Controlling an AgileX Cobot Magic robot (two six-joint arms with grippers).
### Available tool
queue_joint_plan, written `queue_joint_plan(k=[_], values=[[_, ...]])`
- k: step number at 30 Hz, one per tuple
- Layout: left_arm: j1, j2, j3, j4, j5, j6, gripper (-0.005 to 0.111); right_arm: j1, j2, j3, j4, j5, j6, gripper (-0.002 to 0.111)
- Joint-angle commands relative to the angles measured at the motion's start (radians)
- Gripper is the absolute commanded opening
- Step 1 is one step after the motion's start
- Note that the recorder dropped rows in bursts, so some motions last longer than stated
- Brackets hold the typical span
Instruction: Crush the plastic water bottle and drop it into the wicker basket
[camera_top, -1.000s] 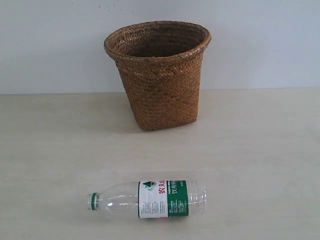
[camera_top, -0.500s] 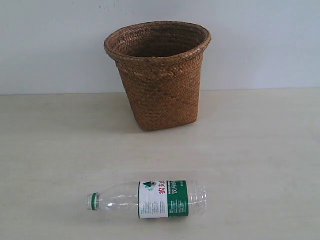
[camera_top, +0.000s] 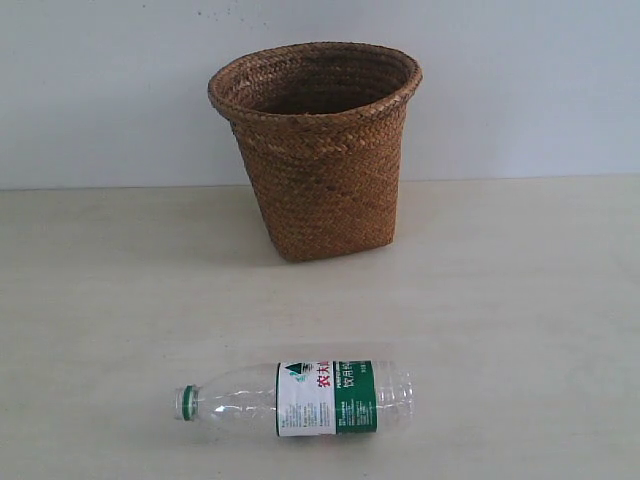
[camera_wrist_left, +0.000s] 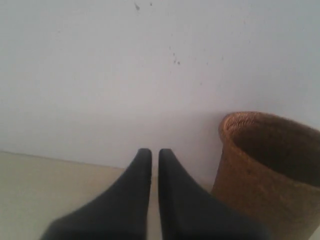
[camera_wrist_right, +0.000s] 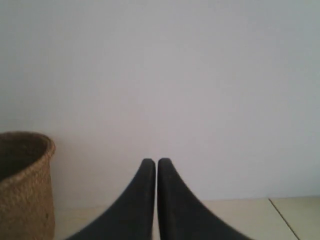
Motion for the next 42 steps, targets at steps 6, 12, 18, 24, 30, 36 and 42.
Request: queue_joint_plan(k=[6,12,18,24,30,36,42], values=[[-0.007,0.193,-0.172,-0.026,0.3,0.322,0.004,0.069,0.215,-0.133,-0.003,0.251,-0.188,0.0],[-0.063,0.322,-0.244,-0.126,0.445,0.62,0.004,0.172,0.356,-0.248,-0.003,0.457,-0.277,0.0],[-0.09,0.441,-0.303,-0.351,0.62,0.983,0.004,0.275,0.497,-0.37,0.055,0.666,-0.382,0.0],[-0.09,0.544,-0.325,-0.524,0.785,1.333,0.004,0.346,0.621,-0.437,0.258,0.801,-0.587,0.0],[-0.098,0.621,-0.325,-0.55,0.832,1.471,0.007,0.383,0.739,-0.479,0.447,0.864,-0.764,0.0],[-0.14,0.67,-0.325,-0.555,0.835,1.497,0.044,0.414,0.842,-0.519,0.473,0.883,-0.794,0.0],[-0.199,0.742,-0.301,-0.539,0.879,1.731,0.052,0.414,0.94,-0.54,0.58,0.913,-0.897,0.0]])
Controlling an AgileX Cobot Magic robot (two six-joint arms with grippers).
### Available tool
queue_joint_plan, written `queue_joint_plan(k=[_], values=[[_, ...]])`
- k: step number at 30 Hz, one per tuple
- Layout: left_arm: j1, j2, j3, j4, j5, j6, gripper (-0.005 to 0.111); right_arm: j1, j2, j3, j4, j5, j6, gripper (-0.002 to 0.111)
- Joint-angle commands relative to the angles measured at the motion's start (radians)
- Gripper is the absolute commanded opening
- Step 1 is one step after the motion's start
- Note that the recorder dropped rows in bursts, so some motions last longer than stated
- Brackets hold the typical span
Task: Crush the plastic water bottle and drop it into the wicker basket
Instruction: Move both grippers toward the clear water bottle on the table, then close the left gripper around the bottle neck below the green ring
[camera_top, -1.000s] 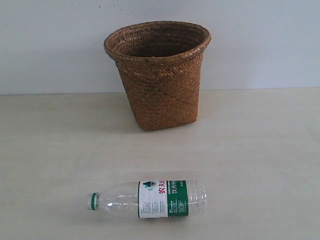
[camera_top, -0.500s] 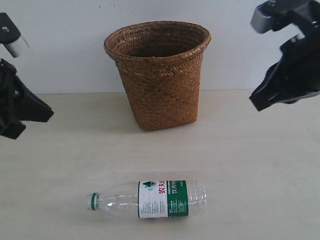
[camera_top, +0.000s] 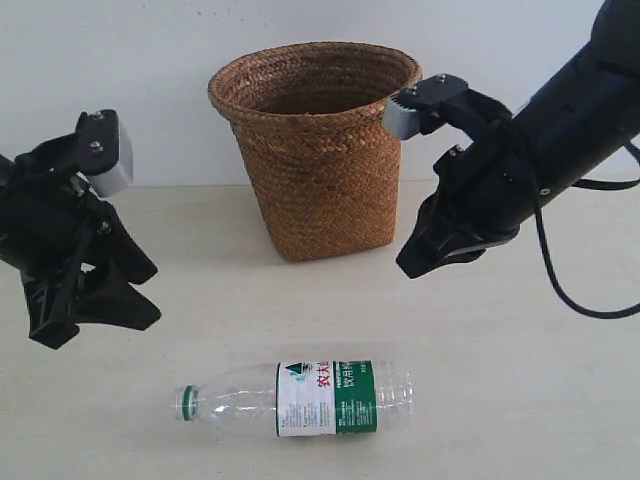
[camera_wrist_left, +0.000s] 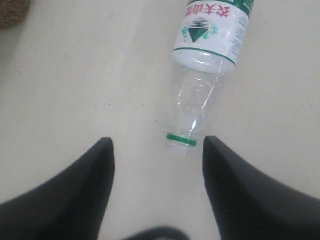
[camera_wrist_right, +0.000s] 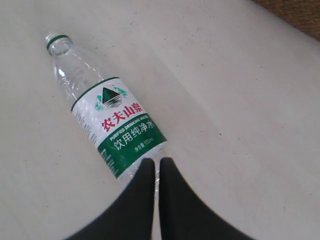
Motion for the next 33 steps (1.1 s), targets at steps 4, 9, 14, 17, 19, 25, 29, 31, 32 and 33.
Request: queue_joint_plan(k=[4,9,14,17,19,25,29,31,32,33], values=[[-0.04,0.09,0.042,0.005,0.054,0.267,0.052,0.003,0.076,-0.011,0.099,0.02,-0.098,0.0],[-0.041,0.202,0.042,0.005,0.072,0.312,0.053,0.014,0.108,-0.011,0.104,0.018,-0.105,0.0],[-0.046,0.25,0.042,-0.052,0.009,0.312,0.07,0.05,0.117,-0.011,0.104,0.005,-0.11,0.0],[-0.088,0.272,0.042,-0.044,-0.038,0.312,0.07,0.052,0.117,-0.011,0.104,0.005,-0.11,0.0],[-0.103,0.286,0.042,-0.044,-0.058,0.312,0.07,0.052,0.117,-0.011,0.104,0.007,-0.11,0.0],[-0.12,0.333,0.042,-0.027,-0.092,0.308,0.07,0.052,0.117,-0.011,0.104,0.012,-0.11,0.0],[-0.12,0.358,0.042,-0.028,-0.13,0.308,0.07,0.052,0.117,-0.011,0.104,0.01,-0.11,0.0],[-0.12,0.367,0.042,-0.037,-0.137,0.312,0.068,0.052,0.12,-0.011,0.104,0.003,-0.11,0.0],[-0.12,0.37,0.042,-0.04,-0.137,0.317,0.067,0.052,0.119,-0.011,0.104,0.001,-0.11,0.0],[-0.12,0.372,0.042,-0.04,-0.137,0.319,0.066,0.052,0.119,-0.011,0.104,-0.002,-0.11,0.0]])
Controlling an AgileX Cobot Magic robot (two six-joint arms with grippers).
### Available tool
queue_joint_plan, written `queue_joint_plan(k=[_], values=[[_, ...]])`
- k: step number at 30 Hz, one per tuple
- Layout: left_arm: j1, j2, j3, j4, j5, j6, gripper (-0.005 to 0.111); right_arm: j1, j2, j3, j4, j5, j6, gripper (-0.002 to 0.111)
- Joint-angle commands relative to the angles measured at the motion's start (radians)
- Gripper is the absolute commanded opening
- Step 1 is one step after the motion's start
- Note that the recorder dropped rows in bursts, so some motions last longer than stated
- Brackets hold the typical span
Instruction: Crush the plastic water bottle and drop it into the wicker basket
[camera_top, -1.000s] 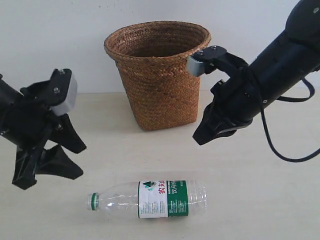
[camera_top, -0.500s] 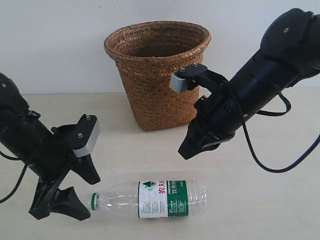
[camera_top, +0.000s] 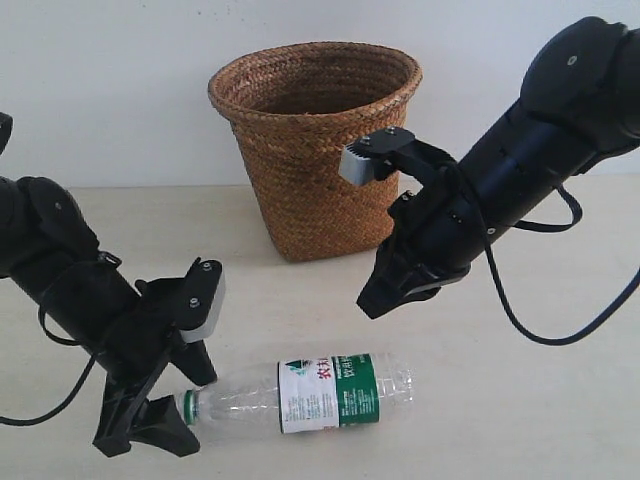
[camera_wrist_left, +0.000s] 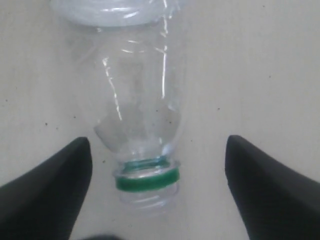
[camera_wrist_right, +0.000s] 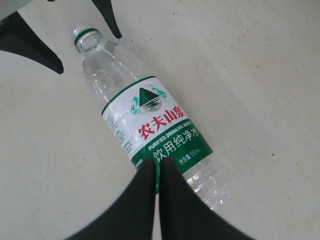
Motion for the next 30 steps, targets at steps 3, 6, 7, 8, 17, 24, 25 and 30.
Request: queue_joint_plan(k=[3,6,7,8,17,24,25,30], values=[[-0.005,0.015,0.006,-0.014,-0.028,0.012,0.064,0.001,0.014,-0.005,0.001,-0.009,-0.003,0.0],[-0.005,0.017,0.006,-0.014,-0.061,0.012,0.061,0.001,0.039,-0.005,0.006,-0.009,-0.001,0.0],[-0.005,0.017,0.006,-0.014,-0.07,0.012,0.059,0.001,0.047,-0.005,0.006,-0.01,-0.001,0.0],[-0.005,0.017,0.006,-0.014,-0.077,0.012,0.058,0.001,0.06,-0.005,0.011,-0.01,0.001,0.0],[-0.005,0.017,0.006,-0.011,-0.086,0.026,0.028,0.001,0.108,-0.005,0.077,-0.016,-0.001,0.0],[-0.005,0.017,0.006,-0.011,-0.084,0.015,0.004,0.001,0.11,-0.005,0.119,-0.018,-0.004,0.0],[-0.005,0.017,0.006,-0.011,-0.084,0.007,0.004,0.001,0.11,-0.005,0.135,-0.018,-0.002,0.0],[-0.005,0.017,0.006,-0.014,-0.084,-0.008,0.004,0.058,0.112,-0.005,0.158,-0.051,0.0,0.0]])
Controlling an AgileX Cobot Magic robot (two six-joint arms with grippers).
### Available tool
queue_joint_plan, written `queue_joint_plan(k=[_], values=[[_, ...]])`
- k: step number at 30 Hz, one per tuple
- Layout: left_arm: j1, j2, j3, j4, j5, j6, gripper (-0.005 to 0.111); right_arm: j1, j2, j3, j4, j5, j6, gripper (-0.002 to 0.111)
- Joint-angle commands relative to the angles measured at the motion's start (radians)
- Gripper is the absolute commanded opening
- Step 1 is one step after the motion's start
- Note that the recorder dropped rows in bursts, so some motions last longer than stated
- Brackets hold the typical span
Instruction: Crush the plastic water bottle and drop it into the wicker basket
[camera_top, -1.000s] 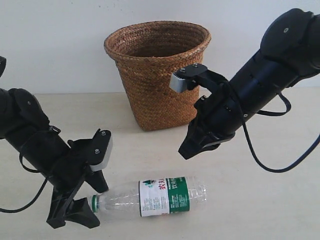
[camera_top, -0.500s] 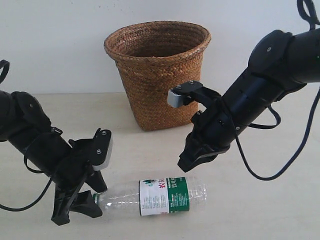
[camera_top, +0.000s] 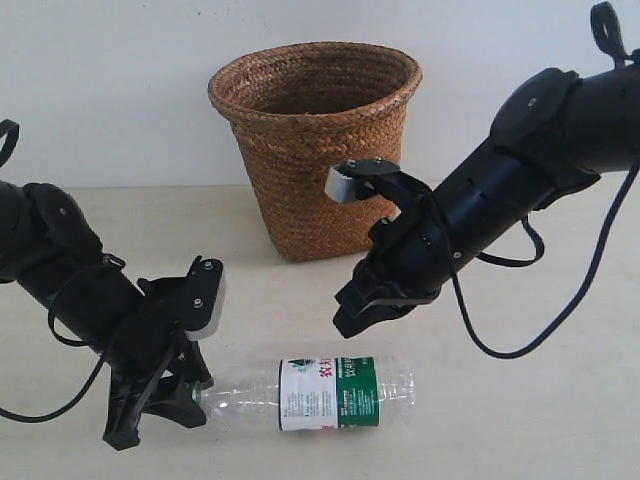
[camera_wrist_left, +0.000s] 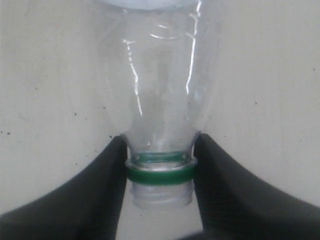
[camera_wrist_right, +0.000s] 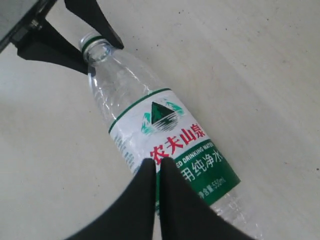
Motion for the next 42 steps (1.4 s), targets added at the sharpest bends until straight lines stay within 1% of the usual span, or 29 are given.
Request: queue_joint_plan(k=[1,4,10,18,21,37,42], values=[[-0.005,-0.001,0.006,-0.011,-0.001,-0.022,0.004,0.065,0.002,-0.005,0.018,-0.044,-0.002,0.0],[-0.005,-0.001,0.006,-0.011,-0.005,-0.043,0.004,0.103,0.01,-0.006,0.002,-0.107,0.069,0.0],[-0.005,-0.001,0.006,-0.011,-0.005,-0.056,0.004,0.116,0.059,-0.008,0.002,-0.109,0.134,0.0],[-0.005,-0.001,0.006,-0.013,-0.005,-0.058,0.004,0.159,0.151,-0.121,0.001,-0.085,0.205,0.0],[-0.005,-0.001,0.006,-0.013,-0.009,-0.058,0.004,0.161,0.181,-0.149,0.003,-0.055,0.235,0.0],[-0.005,-0.001,0.006,-0.02,-0.009,-0.063,0.004,0.159,0.32,-0.167,-0.016,-0.082,0.265,0.0],[-0.005,-0.001,0.006,-0.02,-0.009,-0.063,0.004,0.156,0.352,-0.171,-0.087,-0.089,0.311,0.0]])
